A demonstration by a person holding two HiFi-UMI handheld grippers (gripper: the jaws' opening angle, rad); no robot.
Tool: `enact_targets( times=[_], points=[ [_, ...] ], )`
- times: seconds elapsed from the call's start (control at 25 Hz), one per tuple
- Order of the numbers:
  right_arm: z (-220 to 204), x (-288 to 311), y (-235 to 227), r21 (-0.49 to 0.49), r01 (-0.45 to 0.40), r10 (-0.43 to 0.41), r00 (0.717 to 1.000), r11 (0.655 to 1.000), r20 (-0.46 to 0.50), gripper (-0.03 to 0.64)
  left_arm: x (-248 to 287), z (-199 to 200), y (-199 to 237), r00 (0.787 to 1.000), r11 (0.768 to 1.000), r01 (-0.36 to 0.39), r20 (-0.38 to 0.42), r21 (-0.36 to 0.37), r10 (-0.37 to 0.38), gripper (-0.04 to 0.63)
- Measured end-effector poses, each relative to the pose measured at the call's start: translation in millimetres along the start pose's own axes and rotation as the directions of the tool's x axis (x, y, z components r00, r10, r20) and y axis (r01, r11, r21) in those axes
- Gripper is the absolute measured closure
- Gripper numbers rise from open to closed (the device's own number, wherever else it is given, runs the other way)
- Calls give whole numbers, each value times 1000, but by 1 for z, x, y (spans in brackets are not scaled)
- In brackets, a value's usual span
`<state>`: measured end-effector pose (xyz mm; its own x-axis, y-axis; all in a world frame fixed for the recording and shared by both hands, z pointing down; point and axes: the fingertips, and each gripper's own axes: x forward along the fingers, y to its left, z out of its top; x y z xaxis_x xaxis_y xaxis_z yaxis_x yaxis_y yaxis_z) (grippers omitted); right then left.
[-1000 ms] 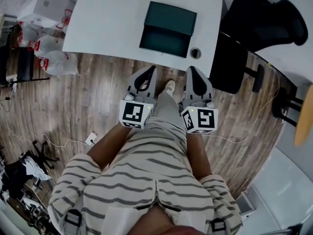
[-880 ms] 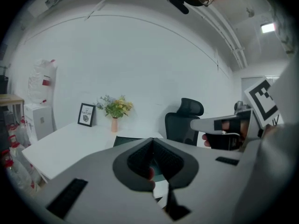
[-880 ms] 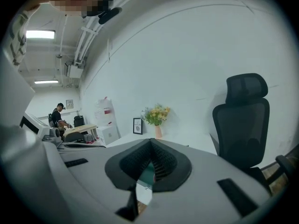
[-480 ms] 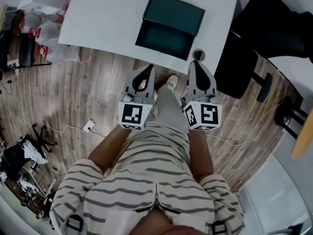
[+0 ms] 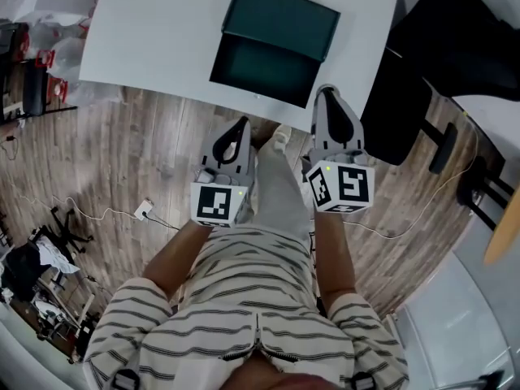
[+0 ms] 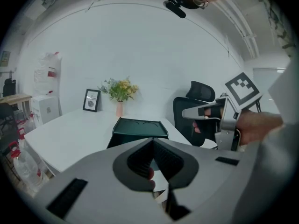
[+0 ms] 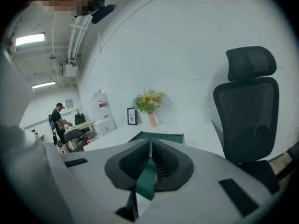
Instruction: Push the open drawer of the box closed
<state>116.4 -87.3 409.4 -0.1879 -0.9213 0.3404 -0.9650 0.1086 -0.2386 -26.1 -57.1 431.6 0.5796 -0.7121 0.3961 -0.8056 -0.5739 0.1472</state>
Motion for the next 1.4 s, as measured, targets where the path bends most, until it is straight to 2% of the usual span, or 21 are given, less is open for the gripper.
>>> enact_targets(
  times=[0.72, 1.4],
  points=[
    [-36, 63, -48, 47, 40, -35, 994, 998, -101, 544, 38, -40, 9, 999, 1000, 6, -42, -6, -6, 594],
    [-66, 111, -85, 90, 77, -54, 971, 993, -233, 534, 45, -55, 10, 998, 1000, 2, -56, -6, -3, 594]
  ],
)
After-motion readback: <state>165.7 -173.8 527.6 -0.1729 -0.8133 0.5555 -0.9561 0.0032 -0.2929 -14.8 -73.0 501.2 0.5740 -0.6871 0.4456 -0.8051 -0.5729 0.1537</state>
